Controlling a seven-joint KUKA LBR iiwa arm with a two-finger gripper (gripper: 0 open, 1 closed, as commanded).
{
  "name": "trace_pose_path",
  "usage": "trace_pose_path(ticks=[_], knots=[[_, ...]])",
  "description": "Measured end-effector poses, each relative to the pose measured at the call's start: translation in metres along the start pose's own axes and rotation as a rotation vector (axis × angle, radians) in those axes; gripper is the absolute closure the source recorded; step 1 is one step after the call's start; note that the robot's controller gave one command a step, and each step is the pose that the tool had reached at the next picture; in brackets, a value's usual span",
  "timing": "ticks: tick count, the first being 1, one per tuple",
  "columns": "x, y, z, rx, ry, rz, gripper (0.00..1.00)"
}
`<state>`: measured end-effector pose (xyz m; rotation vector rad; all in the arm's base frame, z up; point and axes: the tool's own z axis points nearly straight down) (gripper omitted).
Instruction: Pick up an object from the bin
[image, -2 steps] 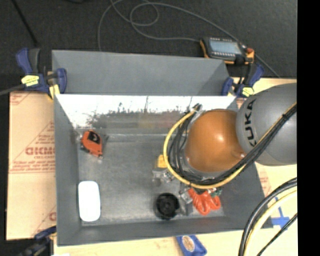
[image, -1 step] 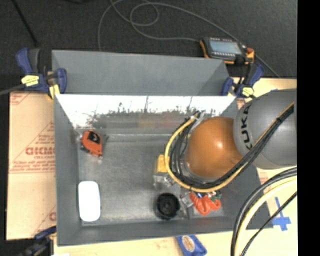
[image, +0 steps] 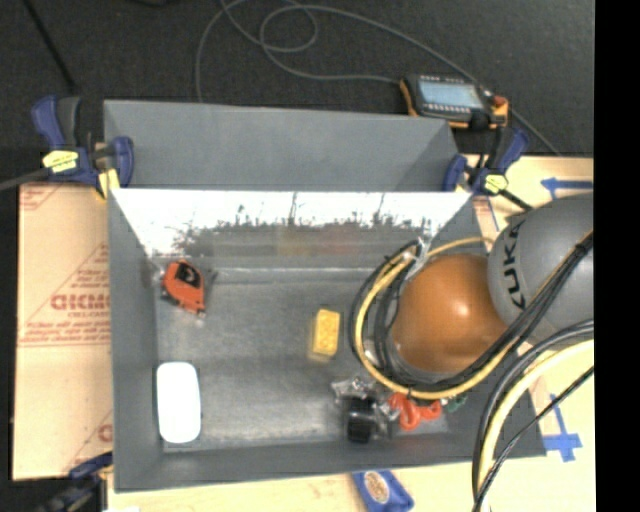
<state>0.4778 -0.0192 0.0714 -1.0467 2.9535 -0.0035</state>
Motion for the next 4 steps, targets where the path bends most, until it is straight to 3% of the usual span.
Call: trace_pose_path(ticks=[1, 2, 3, 4], knots=[[0.000, 0.000, 0.000, 0.000, 0.000, 0.001, 1.00], [0.008, -0.011, -0.049, -0.009, 0.010, 0.003, 1.00], [0.002, -0.015, -0.117, -0.007, 0.008, 0.034, 1.00], [-0.002, -0.017, -0.155, 0.000, 0.001, 0.030, 1.00]])
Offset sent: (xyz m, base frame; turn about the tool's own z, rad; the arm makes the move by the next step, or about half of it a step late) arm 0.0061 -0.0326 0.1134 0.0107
